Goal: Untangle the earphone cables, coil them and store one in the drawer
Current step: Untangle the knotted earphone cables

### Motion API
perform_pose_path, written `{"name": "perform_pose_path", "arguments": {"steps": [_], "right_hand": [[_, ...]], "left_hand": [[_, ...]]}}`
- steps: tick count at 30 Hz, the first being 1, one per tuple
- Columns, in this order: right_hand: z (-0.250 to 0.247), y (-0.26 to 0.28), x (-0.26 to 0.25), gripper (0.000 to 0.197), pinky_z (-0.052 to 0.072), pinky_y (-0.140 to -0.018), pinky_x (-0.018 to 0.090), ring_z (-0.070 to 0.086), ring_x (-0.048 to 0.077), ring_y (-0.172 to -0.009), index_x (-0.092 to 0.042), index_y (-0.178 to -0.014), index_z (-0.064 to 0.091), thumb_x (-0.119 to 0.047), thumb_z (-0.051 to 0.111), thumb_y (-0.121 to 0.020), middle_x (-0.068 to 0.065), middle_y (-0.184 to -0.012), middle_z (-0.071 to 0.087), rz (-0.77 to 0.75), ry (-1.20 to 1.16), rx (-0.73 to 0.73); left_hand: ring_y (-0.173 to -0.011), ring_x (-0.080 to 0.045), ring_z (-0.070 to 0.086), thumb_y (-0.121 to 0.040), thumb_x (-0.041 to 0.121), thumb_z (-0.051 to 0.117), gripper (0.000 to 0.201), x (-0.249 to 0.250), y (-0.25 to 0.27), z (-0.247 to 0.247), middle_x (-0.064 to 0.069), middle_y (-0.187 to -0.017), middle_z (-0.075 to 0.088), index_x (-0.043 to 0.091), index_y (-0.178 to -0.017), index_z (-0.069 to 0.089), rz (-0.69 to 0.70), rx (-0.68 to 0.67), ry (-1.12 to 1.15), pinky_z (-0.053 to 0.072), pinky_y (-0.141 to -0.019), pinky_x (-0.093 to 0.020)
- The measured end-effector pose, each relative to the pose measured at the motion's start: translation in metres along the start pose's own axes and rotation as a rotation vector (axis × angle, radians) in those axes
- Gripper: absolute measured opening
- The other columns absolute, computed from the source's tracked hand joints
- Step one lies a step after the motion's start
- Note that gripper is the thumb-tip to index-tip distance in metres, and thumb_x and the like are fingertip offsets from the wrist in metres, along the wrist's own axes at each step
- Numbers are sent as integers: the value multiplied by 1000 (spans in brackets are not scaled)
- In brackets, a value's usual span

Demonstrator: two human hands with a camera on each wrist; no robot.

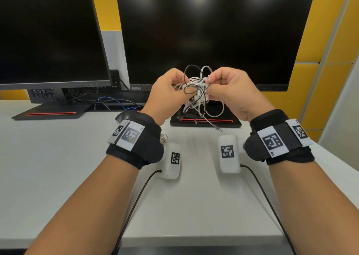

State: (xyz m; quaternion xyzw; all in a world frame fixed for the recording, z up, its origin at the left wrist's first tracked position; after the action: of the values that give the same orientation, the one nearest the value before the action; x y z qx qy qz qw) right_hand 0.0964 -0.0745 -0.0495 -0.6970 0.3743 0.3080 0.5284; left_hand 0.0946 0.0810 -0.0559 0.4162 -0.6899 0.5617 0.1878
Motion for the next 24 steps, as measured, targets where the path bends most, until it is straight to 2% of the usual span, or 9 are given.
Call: {"name": "perform_pose_path", "arguments": {"steps": [3,6,8,10,12,14,18,20,24], "right_hand": [[2,0,-3,17,59,-84,38,70,30,-95,-10,-90,66,6,65,-86,14,-97,72,-33,28,-7],[1,-1,-1,14,59,-84,38,70,26,-97,-13,-95,65,0,64,-88,11,-99,73,-11,26,12],[1,0,0,18,59,-78,33,70,23,-94,-13,-102,61,-7,69,-87,10,-101,72,-1,63,16],[-1,1,0,24,55,-67,23,71,16,-84,-13,-105,57,-8,71,-86,8,-96,72,0,91,30],[-3,2,-1,21,50,-59,16,68,7,-69,-12,-103,58,-2,68,-87,6,-85,71,-5,72,42],[-5,2,-2,18,51,-61,21,64,9,-65,-13,-93,60,4,63,-88,5,-78,67,8,48,33],[2,2,0,23,58,-76,36,66,26,-80,-12,-81,59,10,62,-85,22,-89,66,45,-1,-37],[4,3,2,20,58,-79,40,67,28,-83,-12,-82,60,7,67,-84,24,-93,68,50,34,-44],[1,2,4,6,60,-82,39,69,25,-89,-14,-93,61,-8,62,-91,15,-96,69,94,50,-23]], "left_hand": [[-76,-3,65,-89,22,68,8,-1,-1,3,0,-84,70,15,-92,67,-6,-14,-14,55,-69,-17],[-74,0,63,-93,19,62,7,0,0,6,2,-84,70,16,-94,69,-14,-50,17,52,-66,-15],[-77,-2,63,-94,15,60,8,4,1,9,1,-87,69,14,-98,67,-11,-94,64,52,-69,-18],[-80,-9,65,-93,12,60,8,7,3,13,-3,-89,69,12,-100,64,-12,-135,111,55,-71,-22],[-83,-22,67,-92,10,62,4,7,2,12,-11,-91,69,11,-97,62,-16,-125,116,59,-76,-34],[-81,-26,67,-92,8,62,3,5,1,5,-14,-88,67,11,-91,61,-26,-81,94,60,-77,-41],[-78,-26,65,-93,13,59,2,-7,-4,-9,-13,-88,68,13,-91,60,-61,45,-49,58,-74,-43],[-81,-25,66,-93,14,60,3,-9,-4,-11,-9,-86,68,16,-91,60,-84,75,-47,59,-76,-42],[-80,-19,69,-93,10,61,8,-10,-2,-7,-5,-85,69,16,-92,56,-131,34,59,60,-77,-37]]}}
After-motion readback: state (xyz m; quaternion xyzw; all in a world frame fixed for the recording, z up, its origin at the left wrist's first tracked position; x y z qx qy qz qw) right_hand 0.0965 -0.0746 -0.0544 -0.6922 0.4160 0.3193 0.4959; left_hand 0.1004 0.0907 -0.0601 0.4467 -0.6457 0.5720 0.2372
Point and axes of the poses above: each hand's wrist, its own y-axis away from the middle knuckle, its own z-axis out of the palm, x = y × z, the point moved 8 cm from there along -y, towards the middle knuckle
